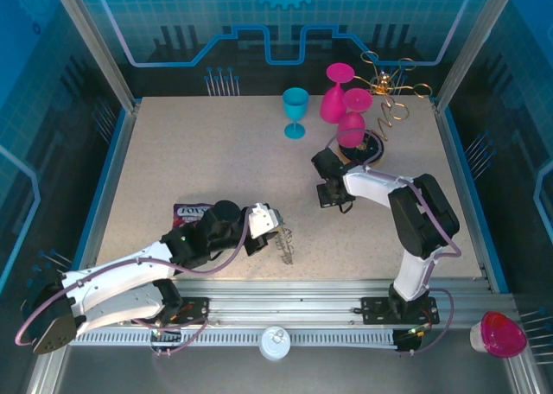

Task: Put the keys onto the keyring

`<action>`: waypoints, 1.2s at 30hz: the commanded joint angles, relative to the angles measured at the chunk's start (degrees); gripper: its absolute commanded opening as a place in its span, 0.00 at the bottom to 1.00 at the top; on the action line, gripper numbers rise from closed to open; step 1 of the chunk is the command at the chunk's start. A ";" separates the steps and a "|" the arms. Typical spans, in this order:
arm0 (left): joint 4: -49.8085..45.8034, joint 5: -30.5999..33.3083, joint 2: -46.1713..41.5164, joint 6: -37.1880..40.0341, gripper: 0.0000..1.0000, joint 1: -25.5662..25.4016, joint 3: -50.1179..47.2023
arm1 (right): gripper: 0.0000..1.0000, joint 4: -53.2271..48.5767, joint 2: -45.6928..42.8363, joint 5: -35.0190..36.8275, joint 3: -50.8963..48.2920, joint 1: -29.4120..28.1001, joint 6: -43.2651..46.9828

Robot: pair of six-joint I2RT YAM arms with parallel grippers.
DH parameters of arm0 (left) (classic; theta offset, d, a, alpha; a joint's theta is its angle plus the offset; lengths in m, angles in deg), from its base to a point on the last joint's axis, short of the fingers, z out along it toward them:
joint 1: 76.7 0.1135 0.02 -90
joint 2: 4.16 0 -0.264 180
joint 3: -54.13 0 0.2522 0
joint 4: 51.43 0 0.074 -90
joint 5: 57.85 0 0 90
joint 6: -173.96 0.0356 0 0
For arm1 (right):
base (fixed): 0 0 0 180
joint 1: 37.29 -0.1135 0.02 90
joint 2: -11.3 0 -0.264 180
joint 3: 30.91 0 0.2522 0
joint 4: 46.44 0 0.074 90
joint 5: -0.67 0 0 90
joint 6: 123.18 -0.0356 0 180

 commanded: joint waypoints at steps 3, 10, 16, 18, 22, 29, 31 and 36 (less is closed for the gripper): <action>1.84 0.11 -0.02 1.12 0.00 0.27 1.41 | 0.00 -0.88 -4.16 -0.41 -1.55 -0.80 1.22; 1.42 5.89 0.04 0.67 0.00 0.93 1.92 | 0.00 6.93 -16.30 -11.15 -8.42 -1.27 8.37; 2.42 6.15 -0.72 0.51 0.00 3.47 2.07 | 0.00 14.79 -29.08 -26.02 -16.63 -1.56 16.77; 2.13 5.52 -0.64 0.92 0.00 4.29 2.44 | 0.00 15.66 -31.68 -33.09 -17.83 -2.17 19.56; 1.43 3.40 -0.62 2.03 0.00 5.48 2.97 | 0.00 18.67 -34.21 -41.59 -19.47 -4.44 21.88; -1.35 -0.54 -1.65 4.90 0.00 6.36 3.96 | 0.00 24.60 -38.85 -49.04 -22.29 -7.65 26.98; -1.64 -1.67 -1.91 5.32 0.00 6.60 4.01 | 0.00 24.96 -39.90 -50.12 -22.59 -7.82 28.27; -1.62 -5.14 -1.67 5.78 0.00 6.71 4.05 | 0.00 26.64 -41.30 -53.56 -23.30 -8.64 31.39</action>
